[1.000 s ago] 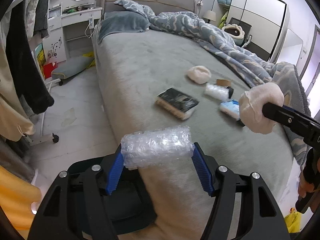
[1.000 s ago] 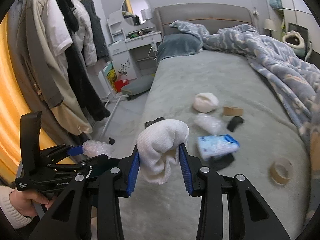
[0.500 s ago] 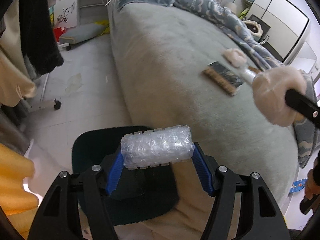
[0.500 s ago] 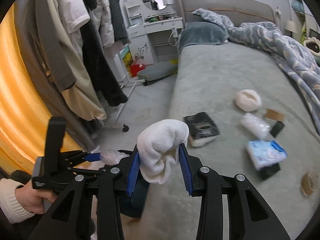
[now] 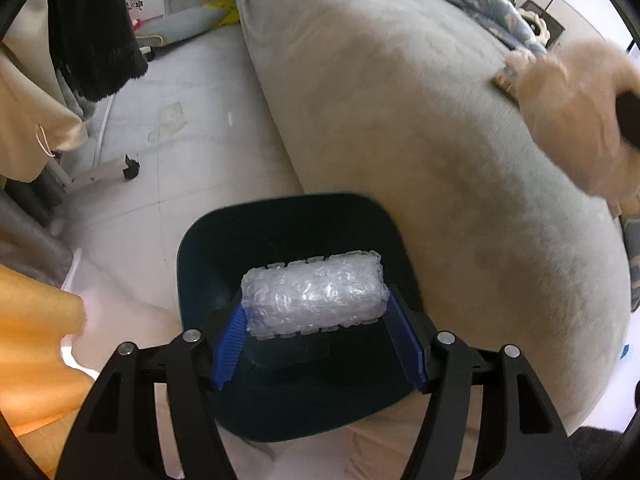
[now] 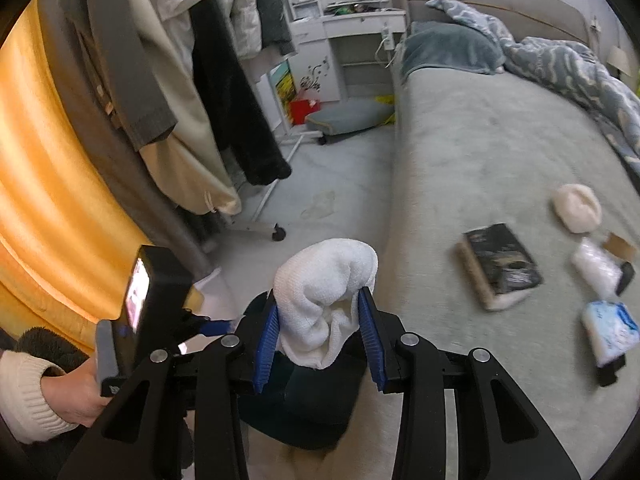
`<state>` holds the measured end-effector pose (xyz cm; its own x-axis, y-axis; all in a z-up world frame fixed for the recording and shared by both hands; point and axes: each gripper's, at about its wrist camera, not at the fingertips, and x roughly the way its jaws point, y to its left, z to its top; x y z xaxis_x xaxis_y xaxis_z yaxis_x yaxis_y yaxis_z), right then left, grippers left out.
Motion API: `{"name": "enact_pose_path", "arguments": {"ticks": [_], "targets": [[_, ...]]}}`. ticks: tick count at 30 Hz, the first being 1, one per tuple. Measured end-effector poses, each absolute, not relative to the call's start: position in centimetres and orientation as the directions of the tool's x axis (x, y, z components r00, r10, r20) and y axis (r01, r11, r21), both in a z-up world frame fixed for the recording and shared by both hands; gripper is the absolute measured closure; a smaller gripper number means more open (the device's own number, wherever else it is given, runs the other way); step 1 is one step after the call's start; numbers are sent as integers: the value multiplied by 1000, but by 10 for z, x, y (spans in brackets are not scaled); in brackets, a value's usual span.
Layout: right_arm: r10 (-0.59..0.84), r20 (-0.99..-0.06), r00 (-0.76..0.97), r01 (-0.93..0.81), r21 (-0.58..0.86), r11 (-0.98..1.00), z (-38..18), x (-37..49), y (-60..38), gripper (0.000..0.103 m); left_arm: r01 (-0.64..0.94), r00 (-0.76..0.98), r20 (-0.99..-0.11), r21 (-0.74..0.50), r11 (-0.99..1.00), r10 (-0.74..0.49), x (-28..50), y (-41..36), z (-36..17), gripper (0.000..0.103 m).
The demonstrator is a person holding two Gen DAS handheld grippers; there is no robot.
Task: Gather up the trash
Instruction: 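Carry the bubble wrap and sock over the bin, open left tool, then lower the white sock into the bin and open the right tool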
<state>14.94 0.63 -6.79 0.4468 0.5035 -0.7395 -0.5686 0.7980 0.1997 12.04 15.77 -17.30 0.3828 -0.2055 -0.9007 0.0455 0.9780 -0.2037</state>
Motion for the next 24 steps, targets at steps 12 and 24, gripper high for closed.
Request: {"name": "enact_pose_path", "arguments": {"ticks": [12,24], "targets": [[433,-818,378,-563,167,809,-108,165,47,64,34,332,-910,-250,968,-247,115,186,-187,21],[359,-881,308,-563,135,815,-150,172,67,64,-3,432,-872,-258,966,-231,110,223,-156,23]]}}
